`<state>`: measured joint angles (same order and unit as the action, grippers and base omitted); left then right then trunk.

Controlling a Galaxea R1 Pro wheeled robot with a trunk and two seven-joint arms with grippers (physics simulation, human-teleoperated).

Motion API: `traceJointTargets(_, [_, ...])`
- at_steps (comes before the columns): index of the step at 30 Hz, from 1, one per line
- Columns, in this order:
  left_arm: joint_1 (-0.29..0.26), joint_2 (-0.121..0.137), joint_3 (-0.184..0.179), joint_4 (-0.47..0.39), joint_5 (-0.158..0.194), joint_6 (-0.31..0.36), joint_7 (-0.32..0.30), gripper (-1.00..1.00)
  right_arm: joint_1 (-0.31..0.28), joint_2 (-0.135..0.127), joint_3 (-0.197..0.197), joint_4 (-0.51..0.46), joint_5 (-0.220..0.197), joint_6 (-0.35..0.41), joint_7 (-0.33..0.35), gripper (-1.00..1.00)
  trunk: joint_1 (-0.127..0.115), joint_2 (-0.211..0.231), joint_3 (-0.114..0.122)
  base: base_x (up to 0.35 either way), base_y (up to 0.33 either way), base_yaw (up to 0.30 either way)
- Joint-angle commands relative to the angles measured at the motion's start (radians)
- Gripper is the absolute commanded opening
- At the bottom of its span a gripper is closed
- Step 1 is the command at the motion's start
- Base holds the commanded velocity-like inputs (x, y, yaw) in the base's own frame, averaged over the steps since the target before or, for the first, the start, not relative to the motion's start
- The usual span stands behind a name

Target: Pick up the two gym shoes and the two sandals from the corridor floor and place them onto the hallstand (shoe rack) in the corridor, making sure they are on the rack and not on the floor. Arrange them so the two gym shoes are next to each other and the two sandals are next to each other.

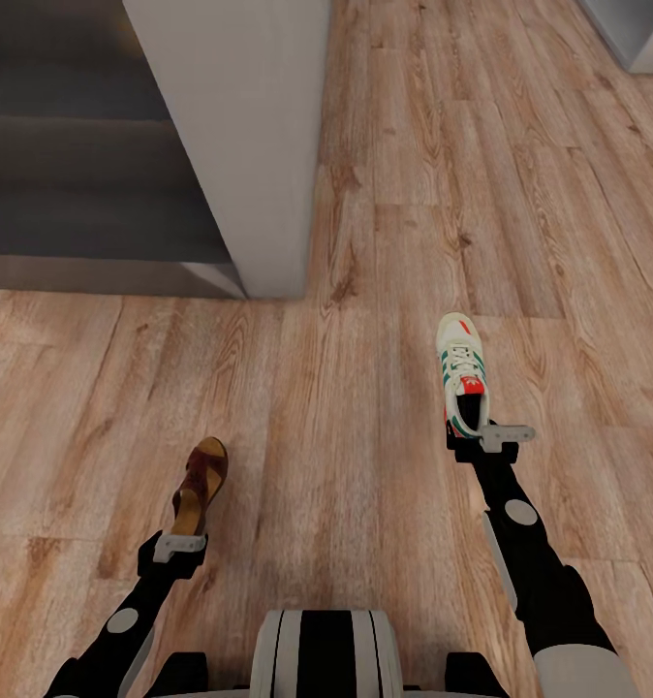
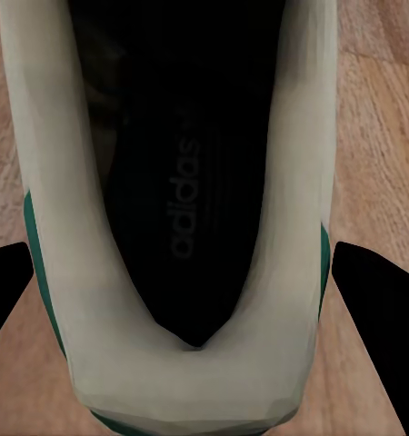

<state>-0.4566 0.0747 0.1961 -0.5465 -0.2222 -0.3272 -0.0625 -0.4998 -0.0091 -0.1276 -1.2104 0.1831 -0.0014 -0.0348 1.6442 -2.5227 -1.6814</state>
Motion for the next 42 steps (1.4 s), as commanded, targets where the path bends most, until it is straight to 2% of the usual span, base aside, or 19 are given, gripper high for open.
traceJointTargets(1, [-0.001,-0.001,0.008,0.000,-0.009,-0.004,-0.007,1.00,0.000,0.000,0.000,0.000,0.010,0.000,-0.004,-1.00,0.000,0.000,0.000,0.009,0.000,0.000])
traceJointTargets(27, [-0.002,-0.001,0.008,0.012,-0.010,0.000,-0.007,1.00,0.000,0.000,0.000,0.000,0.010,0.000,-0.004,-1.00,0.000,0.000,0.000,0.001,0.000,0.000])
traceJointTargets(28, [-0.002,-0.001,0.008,0.012,-0.010,0.000,-0.007,-1.00,0.000,0.000,0.000,0.000,0.010,0.000,-0.004,-1.00,0.000,0.000,0.000,0.000,0.000,0.000])
traceJointTargets(42, [0.002,-0.001,0.008,0.004,-0.008,-0.005,-0.007,-1.00,0.000,0.000,0.000,0.000,0.010,0.000,-0.004,-1.00,0.000,0.000,0.000,0.000,0.000,0.000])
